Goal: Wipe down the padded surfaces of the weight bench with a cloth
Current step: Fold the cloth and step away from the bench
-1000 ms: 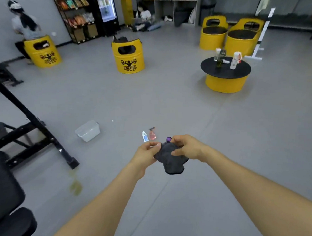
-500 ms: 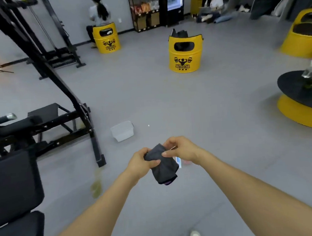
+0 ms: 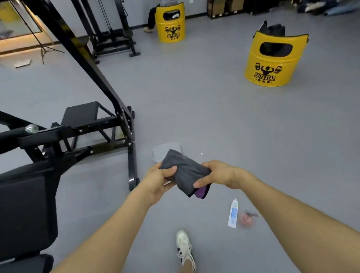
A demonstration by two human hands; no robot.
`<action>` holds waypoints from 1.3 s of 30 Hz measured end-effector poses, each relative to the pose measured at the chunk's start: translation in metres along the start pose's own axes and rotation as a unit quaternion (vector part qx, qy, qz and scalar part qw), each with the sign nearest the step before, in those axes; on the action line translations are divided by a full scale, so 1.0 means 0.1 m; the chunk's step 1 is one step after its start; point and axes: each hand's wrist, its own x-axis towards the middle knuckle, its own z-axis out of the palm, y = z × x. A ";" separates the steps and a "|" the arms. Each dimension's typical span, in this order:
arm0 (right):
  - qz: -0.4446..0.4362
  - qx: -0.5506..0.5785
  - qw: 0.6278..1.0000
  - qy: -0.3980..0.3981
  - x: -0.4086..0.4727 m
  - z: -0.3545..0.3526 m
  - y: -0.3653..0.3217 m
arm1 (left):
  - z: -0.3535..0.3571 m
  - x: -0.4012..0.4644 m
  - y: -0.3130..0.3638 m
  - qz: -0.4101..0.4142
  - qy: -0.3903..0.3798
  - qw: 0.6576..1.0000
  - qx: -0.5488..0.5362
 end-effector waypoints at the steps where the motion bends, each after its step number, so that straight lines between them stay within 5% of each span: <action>1: 0.001 0.008 1.000 0.006 0.18 -0.10 -0.10 | -0.07 0.20 0.10 -0.005 0.008 1.000 -0.009; 6: 0.023 0.035 0.999 0.023 1.06 -0.55 -0.61 | -0.34 1.17 0.71 -0.029 0.023 0.999 0.022; 11: 0.021 0.056 0.996 0.061 1.94 -0.89 -1.00 | -0.59 2.05 1.18 -0.045 0.077 0.981 0.172; 24: 0.093 -0.089 0.986 0.107 5.07 -1.76 -1.12 | -1.45 4.40 1.51 -0.129 0.153 0.925 0.322; 39: 0.097 -0.332 0.936 -0.056 8.14 -1.07 0.16 | -2.84 6.68 0.14 -0.247 0.220 0.896 0.297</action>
